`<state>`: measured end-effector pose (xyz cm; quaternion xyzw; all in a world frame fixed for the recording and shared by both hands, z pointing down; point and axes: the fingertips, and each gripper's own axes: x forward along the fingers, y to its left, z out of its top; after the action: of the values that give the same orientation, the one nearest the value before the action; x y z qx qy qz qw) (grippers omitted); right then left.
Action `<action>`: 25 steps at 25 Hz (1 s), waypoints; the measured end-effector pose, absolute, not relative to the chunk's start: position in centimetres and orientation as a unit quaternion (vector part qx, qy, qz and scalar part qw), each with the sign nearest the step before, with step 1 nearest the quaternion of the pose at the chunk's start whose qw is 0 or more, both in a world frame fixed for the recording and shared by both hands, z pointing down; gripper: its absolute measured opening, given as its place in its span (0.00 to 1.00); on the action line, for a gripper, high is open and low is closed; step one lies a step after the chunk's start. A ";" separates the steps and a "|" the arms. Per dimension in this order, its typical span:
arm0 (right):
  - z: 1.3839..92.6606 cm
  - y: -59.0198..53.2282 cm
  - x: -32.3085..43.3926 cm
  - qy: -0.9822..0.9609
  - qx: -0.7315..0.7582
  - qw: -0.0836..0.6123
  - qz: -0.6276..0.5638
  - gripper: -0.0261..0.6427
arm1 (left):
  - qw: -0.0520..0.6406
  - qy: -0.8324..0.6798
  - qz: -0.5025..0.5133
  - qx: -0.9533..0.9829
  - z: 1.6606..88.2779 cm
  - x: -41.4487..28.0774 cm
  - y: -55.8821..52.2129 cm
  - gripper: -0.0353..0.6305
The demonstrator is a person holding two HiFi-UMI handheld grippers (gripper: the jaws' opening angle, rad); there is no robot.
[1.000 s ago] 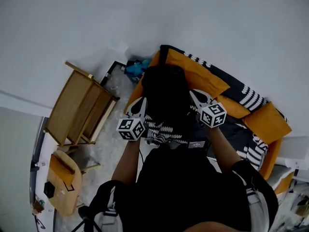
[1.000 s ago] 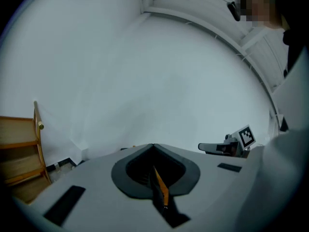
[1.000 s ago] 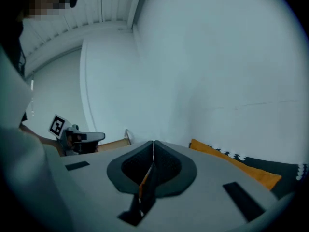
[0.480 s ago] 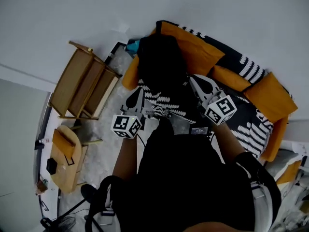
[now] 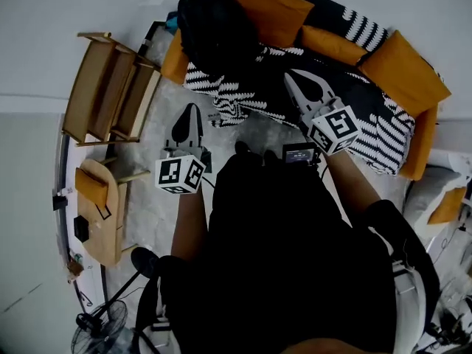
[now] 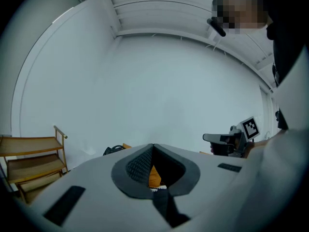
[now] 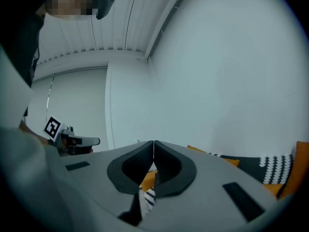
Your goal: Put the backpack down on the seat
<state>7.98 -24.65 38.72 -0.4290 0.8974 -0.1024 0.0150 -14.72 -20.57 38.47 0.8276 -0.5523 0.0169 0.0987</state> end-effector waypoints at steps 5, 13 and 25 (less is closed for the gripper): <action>39.5 -20.6 9.3 0.879 -0.464 0.001 -0.114 0.09 | 0.100 -0.574 0.029 0.812 39.2 -15.7 -17.3 0.08; 40.6 -14.0 8.4 0.856 -0.500 -0.017 -0.130 0.09 | 0.124 -0.559 0.044 0.819 40.3 -17.3 -11.3 0.08; 40.7 -0.2 6.8 0.835 -0.535 -0.041 -0.123 0.09 | 0.144 -0.550 0.019 0.822 41.4 -22.4 3.1 0.08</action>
<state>6.82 -0.21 40.71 -0.5351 0.8347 -0.1231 -0.0409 -22.35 3.13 41.43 0.8223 -0.5502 0.0192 0.1438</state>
